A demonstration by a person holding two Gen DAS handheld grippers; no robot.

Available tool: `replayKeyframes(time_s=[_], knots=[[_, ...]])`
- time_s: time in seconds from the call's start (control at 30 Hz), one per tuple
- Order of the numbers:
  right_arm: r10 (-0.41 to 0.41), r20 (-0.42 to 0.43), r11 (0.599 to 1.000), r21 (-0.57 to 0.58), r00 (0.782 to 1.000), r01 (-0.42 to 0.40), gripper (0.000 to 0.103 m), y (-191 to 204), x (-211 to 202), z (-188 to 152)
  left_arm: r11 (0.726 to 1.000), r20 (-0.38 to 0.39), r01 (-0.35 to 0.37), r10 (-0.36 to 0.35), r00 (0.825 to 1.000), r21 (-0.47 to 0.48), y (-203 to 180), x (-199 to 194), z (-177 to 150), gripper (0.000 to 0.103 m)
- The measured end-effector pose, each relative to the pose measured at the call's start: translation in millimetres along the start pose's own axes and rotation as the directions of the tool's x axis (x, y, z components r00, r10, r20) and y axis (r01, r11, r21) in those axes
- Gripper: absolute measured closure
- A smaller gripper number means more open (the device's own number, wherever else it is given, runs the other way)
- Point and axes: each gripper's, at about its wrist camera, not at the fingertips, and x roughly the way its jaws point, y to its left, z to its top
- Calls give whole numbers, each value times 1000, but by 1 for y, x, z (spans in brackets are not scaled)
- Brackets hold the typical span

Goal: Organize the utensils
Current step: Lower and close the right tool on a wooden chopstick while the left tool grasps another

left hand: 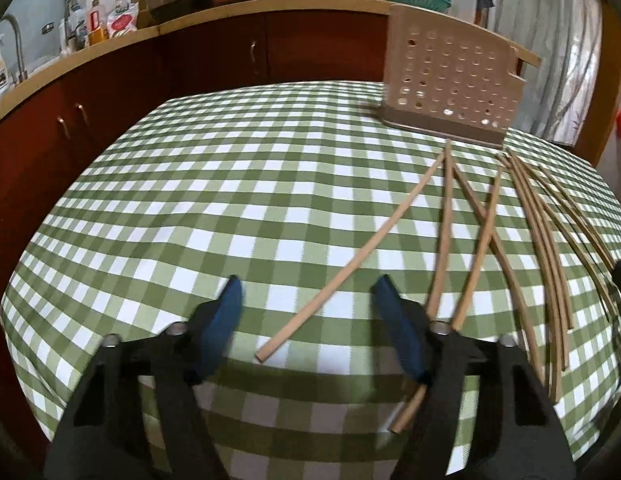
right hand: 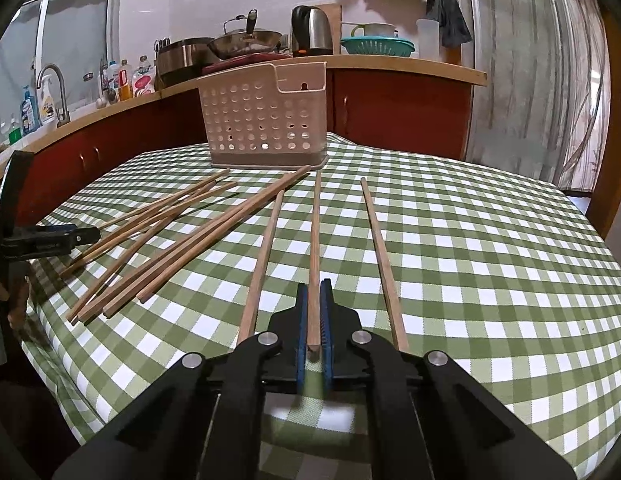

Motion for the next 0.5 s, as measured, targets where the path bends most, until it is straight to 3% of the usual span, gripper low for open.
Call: replayKeyframes(time_s=[0.07,0.13,0.17,0.23,0.4,0.5], knots=[[1,1,1000,6,1000,-1,96,-1,0,0,1000,6,18,-18,1000,16,-3,-4,-2,57],[1,2,1000,9,1000,-1,96,-1,0,-1,999,6,21,-21,1000,24,-7,-6,-4,65],[0,3,1000,9,1000,0,96,-1,0,-1,999,6,26,-26,1000,27,-8,-7,-4,75],[0,5,1000,8,1000,0,96,-1,0,0,998,2,62,-62,998,21,-9,-9,-7,87],[3,4,1000,16,1000,-3,96,-3,1,-1,998,0,53,-53,999,43,-15,-13,-11,87],[3,6,1000,16,1000,-3,96,-3,1,-1,999,10,35,-35,999,35,-15,-14,-14,72]])
